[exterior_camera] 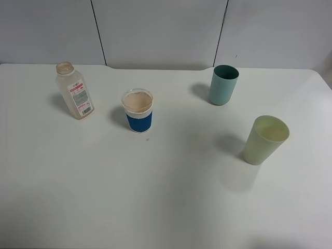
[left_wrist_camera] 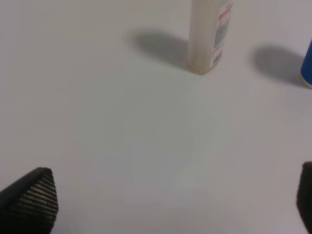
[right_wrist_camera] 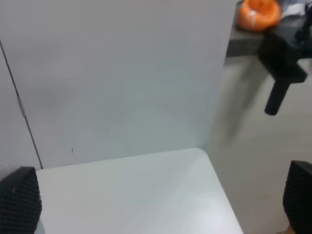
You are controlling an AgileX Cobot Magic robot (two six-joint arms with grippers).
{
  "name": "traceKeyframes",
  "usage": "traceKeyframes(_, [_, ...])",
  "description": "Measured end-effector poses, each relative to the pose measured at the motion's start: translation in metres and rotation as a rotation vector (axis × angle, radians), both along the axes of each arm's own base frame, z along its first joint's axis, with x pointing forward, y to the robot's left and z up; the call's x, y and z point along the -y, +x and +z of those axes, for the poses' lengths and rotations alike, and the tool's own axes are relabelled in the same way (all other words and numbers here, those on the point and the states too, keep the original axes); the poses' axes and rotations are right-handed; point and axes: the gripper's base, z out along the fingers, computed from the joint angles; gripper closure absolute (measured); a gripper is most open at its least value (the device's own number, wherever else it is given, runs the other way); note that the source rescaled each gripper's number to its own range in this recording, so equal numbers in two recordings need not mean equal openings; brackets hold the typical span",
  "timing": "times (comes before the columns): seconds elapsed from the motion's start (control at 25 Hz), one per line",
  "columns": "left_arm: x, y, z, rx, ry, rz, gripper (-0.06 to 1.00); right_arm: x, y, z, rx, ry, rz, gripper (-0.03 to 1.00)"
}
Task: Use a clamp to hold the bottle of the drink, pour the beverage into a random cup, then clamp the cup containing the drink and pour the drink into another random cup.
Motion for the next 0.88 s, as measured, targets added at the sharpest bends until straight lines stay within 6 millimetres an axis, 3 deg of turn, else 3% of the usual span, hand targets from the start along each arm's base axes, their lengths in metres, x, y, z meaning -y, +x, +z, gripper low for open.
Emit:
traceKeyframes(0.24, [0.000, 0.000, 0.000, 0.000, 0.000, 0.000, -0.06, -0.005, -0.049, -0.006, -0.043, -0.021, -0.011, -0.03])
traceKeyframes(0.36, [0.000, 0.000, 0.000, 0.000, 0.000, 0.000, -0.06, -0.007, -0.067, -0.018, -0.042, -0.019, -0.013, -0.03])
traceKeyframes(0.72, [0.000, 0.000, 0.000, 0.000, 0.000, 0.000, -0.06, -0.016, -0.098, -0.099, -0.069, 0.026, 0.030, -0.03])
traceKeyframes(0.88, [0.000, 0.000, 0.000, 0.000, 0.000, 0.000, -0.06, -0.021, -0.107, -0.125, -0.067, 0.021, 0.069, -0.03])
